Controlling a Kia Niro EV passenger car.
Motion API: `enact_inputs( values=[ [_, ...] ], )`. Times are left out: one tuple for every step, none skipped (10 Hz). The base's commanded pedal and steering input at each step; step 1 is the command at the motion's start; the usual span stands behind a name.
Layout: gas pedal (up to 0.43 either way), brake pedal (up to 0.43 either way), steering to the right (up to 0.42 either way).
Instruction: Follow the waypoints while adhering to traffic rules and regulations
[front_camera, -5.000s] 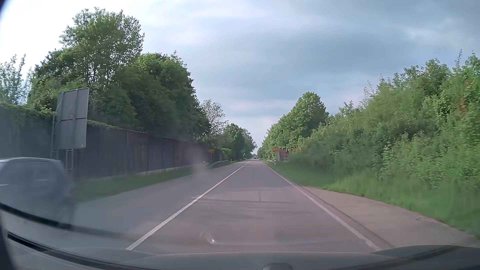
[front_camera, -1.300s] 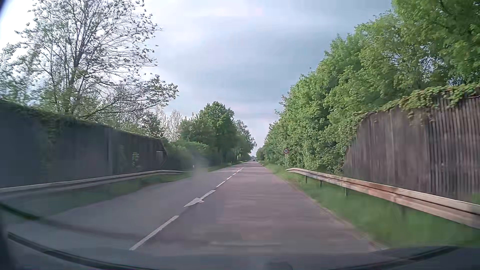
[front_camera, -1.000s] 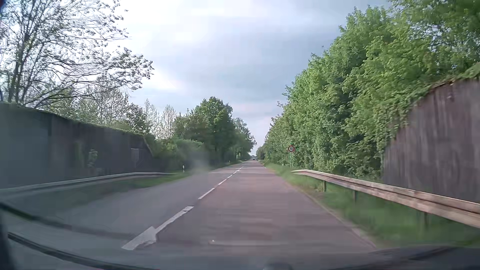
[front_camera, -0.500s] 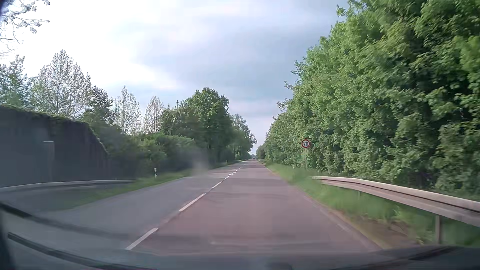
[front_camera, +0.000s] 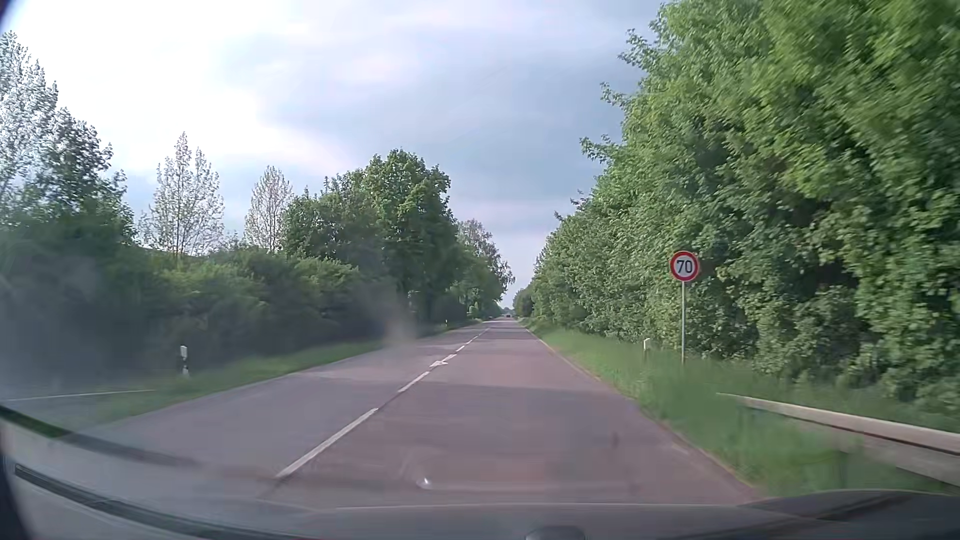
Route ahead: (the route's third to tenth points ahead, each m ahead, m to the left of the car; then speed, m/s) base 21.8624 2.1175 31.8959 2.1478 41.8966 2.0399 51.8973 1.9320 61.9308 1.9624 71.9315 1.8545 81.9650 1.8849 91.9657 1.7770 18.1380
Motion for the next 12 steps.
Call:
enact_inputs(
  values=[
    [0.24, 0.0, -0.001],
    [0.228, 0.0, -0.001],
    [0.209, 0.0, -0.001],
    [0.189, 0.0, -0.002],
    [0.177, 0.0, -0.001],
    [0.169, 0.0, -0.002],
    [0.157, 0.0, -0.001],
    [0.157, 0.0, -0.002],
    [0.157, 0.0, -0.002],
    [0.157, 0.0, -0.002],
    [0.138, 0.0, -0.001],
    [0.11, 0.0, -0.002]
  ],
)
